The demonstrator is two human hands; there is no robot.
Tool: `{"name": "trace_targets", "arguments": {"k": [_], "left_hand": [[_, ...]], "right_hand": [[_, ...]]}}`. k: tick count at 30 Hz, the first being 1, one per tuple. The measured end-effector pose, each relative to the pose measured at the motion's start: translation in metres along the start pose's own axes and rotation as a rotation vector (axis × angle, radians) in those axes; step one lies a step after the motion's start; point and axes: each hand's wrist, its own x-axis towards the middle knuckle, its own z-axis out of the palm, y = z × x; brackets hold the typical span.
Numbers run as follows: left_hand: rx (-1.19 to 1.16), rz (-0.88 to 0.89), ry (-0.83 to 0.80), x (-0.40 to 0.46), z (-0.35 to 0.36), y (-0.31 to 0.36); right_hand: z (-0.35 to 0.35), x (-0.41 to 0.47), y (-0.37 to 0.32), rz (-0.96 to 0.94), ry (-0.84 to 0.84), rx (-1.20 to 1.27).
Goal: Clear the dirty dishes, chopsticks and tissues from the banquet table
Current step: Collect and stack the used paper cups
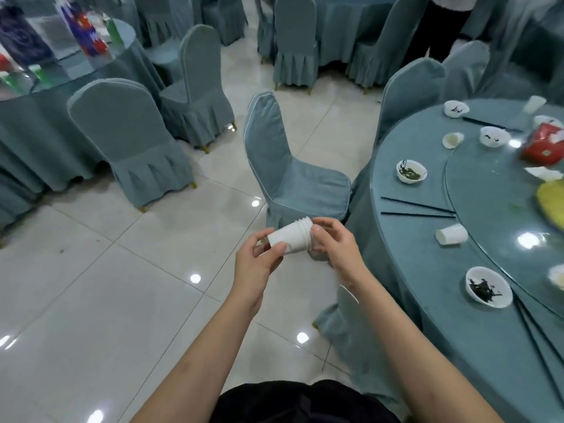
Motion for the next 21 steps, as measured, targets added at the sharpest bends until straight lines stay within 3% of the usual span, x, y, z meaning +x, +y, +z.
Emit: {"name": "trace_targets", "arguments": {"k": [13, 21], "left_hand": [[0.135, -0.102, -0.371, 0.223, 0.077, 0.052], [0.219, -0.168, -0.626, 0.302, 0.130, 0.080]], "right_hand": [[-0.027, 0.165, -0.014, -0.001, 0.430, 0.017], [-0.037, 0.210, -0.038, 0.010, 0.708, 0.086]]}}
